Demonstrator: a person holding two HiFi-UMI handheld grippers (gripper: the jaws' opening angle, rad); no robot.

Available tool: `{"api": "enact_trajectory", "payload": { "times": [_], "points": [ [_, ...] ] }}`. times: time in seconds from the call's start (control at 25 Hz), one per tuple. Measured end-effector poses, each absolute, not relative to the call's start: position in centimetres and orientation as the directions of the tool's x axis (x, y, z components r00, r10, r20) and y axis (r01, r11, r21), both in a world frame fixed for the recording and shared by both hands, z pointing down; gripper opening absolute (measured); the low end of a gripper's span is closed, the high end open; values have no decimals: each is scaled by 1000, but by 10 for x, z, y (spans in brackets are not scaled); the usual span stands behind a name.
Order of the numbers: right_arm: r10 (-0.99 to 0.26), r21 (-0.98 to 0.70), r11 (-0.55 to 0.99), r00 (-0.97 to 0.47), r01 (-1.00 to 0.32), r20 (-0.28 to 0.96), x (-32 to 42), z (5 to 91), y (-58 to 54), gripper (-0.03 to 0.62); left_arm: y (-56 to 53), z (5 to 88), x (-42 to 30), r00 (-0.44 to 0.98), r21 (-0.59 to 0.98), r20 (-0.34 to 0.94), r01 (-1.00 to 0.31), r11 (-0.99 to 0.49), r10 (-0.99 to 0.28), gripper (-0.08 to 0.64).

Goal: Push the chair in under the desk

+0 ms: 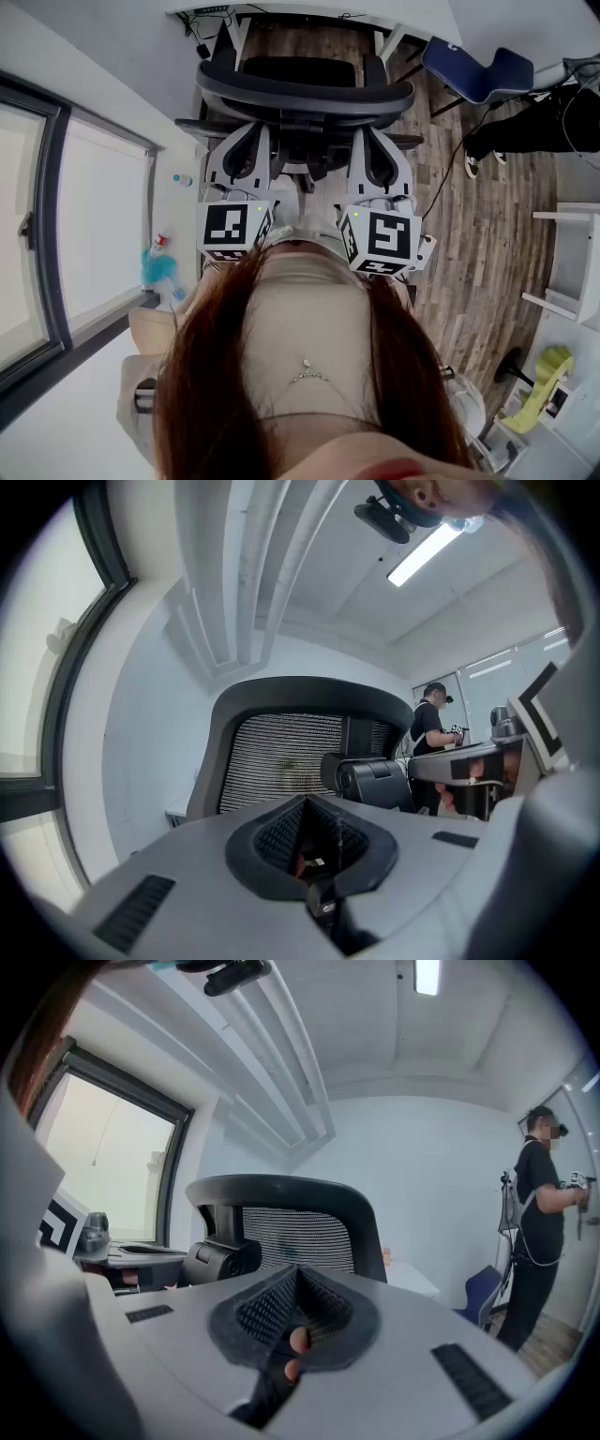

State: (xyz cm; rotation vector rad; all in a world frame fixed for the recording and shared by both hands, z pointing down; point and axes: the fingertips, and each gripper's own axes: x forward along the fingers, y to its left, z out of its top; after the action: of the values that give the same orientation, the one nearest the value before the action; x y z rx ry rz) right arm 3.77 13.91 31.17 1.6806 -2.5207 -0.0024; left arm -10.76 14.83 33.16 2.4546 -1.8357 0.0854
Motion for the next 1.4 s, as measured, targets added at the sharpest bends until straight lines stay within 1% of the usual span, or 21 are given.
{"api": "enact_trajectory", "payload": {
  "times": [0.32,0.64,0.96,1.12,1.32,1.4],
  "points": [
    [-913,68,406,-400,-911,79,36,310,142,25,150,331,-108,288,31,81,-958,-286,-954,5],
    [-909,67,411,-404,-909,97,38,315,142,25,153,336,-108,305,3,103,-952,-306,-947,5],
    [-894,127,446,-434,-886,108,42,315,141,26,154,341,-112,312,-22,118,-948,-317,-943,6],
    [-883,129,468,-455,-874,119,42,318,143,28,156,341,-114,314,-12,113,-948,-317,-943,40],
    [-860,147,507,-487,-850,151,41,325,146,35,157,347,-114,328,-29,144,-942,-335,-934,64],
    [-855,160,515,-492,-842,163,44,327,145,63,157,349,-114,341,-46,155,-935,-351,-927,74]
  ]
}}
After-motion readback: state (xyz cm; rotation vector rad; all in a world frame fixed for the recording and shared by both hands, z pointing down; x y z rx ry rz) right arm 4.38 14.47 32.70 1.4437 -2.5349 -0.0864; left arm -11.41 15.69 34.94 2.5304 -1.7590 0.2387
